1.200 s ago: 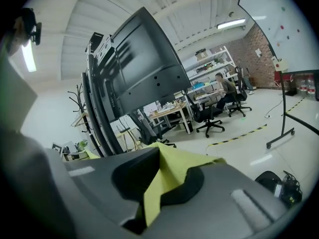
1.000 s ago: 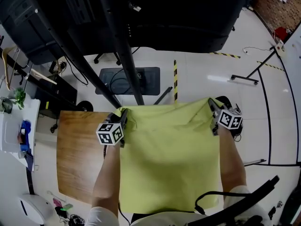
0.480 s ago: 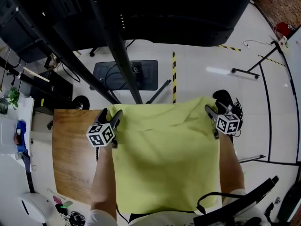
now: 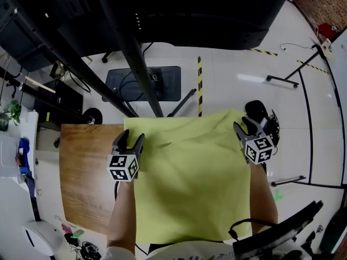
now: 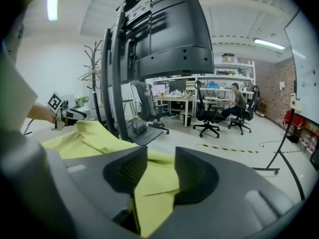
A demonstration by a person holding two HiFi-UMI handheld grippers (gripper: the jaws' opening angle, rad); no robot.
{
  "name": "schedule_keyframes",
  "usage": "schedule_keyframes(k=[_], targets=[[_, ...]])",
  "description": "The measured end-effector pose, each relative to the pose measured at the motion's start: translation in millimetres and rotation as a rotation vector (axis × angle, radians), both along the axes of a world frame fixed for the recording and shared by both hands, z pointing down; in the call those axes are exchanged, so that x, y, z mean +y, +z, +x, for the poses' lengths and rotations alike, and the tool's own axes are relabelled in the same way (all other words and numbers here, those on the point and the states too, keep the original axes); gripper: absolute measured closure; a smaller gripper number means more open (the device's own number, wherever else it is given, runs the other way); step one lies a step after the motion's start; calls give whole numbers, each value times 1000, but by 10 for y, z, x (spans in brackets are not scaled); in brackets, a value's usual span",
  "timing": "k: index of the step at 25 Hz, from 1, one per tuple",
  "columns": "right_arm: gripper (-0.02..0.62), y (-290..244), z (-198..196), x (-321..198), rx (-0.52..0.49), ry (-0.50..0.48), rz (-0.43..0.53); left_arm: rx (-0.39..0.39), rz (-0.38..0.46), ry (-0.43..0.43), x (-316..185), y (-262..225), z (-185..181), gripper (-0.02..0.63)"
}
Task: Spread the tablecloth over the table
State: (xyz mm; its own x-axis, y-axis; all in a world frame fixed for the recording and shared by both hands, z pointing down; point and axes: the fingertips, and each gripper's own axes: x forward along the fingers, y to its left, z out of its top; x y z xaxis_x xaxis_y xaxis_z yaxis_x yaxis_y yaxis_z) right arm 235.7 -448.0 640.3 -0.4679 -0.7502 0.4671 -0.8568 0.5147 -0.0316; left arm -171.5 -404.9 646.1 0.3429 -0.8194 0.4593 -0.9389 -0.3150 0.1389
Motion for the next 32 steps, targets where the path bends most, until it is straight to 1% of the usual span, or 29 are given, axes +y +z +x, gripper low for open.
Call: schedule_keyframes(k=[2,4,5,7,8,10,12,15,17,20,24,26,28,32], targets=[[586,32,-198,150,8,-69,-18,5,16,15,135,-54,107,387],[588,108,-388,275,2,-127,-50,-22,28,35,255,-73,197,445],[588,150,-459,315,-6,-141,-65,-34,34,40,299,-73,227,490],[588,223,-544,365,-28,-143,-86,-36,43,36,361,-64,246,547],[588,248,-567,383,-41,-138,-94,-29,42,27,386,-52,240,592],[588,283,-603,426,-60,-132,-108,-14,27,22,431,-14,254,600],[588,292,-640,497,-76,-131,-116,-16,12,42,487,26,318,600],[588,200,-688,652,-121,-125,-97,-8,-7,62,608,67,413,600],[588,147,-713,788,-139,-119,-87,4,-43,68,716,136,458,600],[588,154,-723,1011,-144,-107,-106,7,-103,79,871,277,523,600],[588,49,-737,1246,-172,-101,-112,13,-119,79,1010,301,571,600],[588,-60,-764,1367,-175,-107,-103,24,-108,82,1084,234,570,600],[588,-213,-778,1461,-171,-114,-78,38,-75,79,1133,79,542,600],[588,-582,-698,1582,-184,-99,7,58,41,71,1200,-380,487,600]])
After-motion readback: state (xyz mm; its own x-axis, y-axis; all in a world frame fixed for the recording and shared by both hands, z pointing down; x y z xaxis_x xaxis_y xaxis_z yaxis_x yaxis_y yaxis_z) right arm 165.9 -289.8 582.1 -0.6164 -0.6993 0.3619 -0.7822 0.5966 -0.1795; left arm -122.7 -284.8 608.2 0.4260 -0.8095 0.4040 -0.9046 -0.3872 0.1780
